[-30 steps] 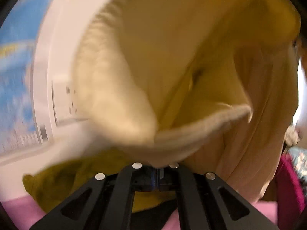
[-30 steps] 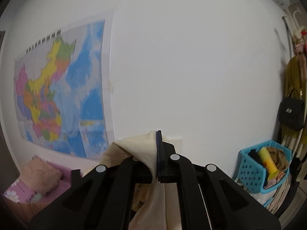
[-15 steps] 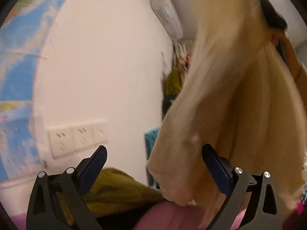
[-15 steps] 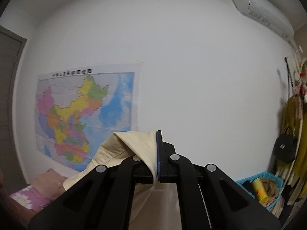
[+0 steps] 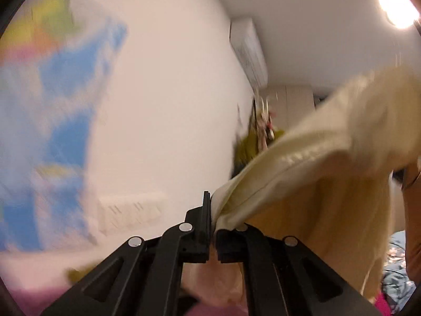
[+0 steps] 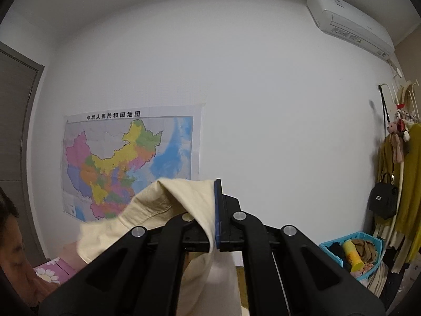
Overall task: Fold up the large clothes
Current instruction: 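Raise the shirt high with both grippers and shake it out, then lower the shirt onto the bed and open both grippers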
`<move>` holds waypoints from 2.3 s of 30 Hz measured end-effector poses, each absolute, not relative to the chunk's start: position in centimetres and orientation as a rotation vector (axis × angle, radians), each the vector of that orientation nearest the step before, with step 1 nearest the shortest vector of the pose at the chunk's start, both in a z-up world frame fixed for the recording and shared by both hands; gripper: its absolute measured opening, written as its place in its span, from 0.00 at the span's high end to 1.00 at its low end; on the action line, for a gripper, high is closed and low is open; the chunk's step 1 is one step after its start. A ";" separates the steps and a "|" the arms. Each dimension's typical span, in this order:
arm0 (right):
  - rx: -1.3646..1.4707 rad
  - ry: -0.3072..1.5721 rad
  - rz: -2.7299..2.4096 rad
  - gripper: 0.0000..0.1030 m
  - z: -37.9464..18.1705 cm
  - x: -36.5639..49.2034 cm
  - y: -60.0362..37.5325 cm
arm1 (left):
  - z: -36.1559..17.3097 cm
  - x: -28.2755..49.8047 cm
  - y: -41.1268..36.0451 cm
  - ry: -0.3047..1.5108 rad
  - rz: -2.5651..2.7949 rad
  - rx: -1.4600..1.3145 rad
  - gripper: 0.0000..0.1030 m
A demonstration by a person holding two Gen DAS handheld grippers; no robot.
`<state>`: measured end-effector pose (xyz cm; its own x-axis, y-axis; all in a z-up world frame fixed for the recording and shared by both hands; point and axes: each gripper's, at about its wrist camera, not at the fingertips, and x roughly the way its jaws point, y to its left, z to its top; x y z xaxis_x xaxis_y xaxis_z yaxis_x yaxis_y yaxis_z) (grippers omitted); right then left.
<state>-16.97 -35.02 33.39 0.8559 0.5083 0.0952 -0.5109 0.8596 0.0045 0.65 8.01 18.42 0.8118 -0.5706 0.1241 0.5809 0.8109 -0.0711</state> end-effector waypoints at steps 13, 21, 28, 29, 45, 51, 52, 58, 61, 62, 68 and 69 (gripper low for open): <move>0.026 -0.082 0.782 0.99 30.3 -22.1 -31.7 | 27.3 -24.4 12.2 -0.183 -0.119 0.125 0.98; 0.095 0.007 0.972 0.98 29.8 -14.5 -25.2 | 27.9 -27.2 13.9 -0.044 0.214 0.228 0.98; 0.126 0.423 0.982 0.98 19.0 4.0 -12.1 | 17.2 -12.6 23.0 0.374 0.342 0.103 0.98; 0.142 0.489 0.973 0.98 16.4 6.7 -10.2 | 14.1 -9.5 24.8 0.453 0.366 0.085 0.98; 0.153 1.035 0.641 0.71 -3.7 25.2 0.1 | -2.1 5.9 37.6 0.898 0.311 -0.193 0.82; 0.020 0.924 0.608 0.50 -2.0 23.5 -0.1 | -2.5 7.7 39.1 0.966 0.290 -0.220 0.61; -0.031 0.880 0.633 0.48 -1.0 22.3 0.0 | -2.1 7.3 39.2 0.949 0.277 -0.212 0.60; -0.474 0.741 0.883 0.33 0.8 14.0 4.7 | 0.8 3.7 36.4 0.853 0.140 -0.091 0.44; -0.474 0.883 1.047 0.41 -1.1 12.8 6.9 | 0.9 2.5 33.6 0.857 0.019 -0.055 0.44; -0.432 0.930 1.079 0.44 -1.7 13.0 7.5 | 1.0 2.1 32.7 0.864 -0.021 -0.046 0.44; -0.211 1.005 1.096 0.79 -3.3 18.0 10.4 | -2.8 6.2 30.1 0.995 -0.135 -0.042 0.47; -0.143 0.984 1.063 0.79 -2.9 19.1 10.3 | -2.8 7.1 30.4 0.990 -0.104 -0.053 0.48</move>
<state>19.06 10.26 -2.92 0.1232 0.6667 -0.7351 -0.7846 0.5190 0.3392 7.13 30.35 -2.84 0.5444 -0.1120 -0.8313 0.0640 0.9937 -0.0920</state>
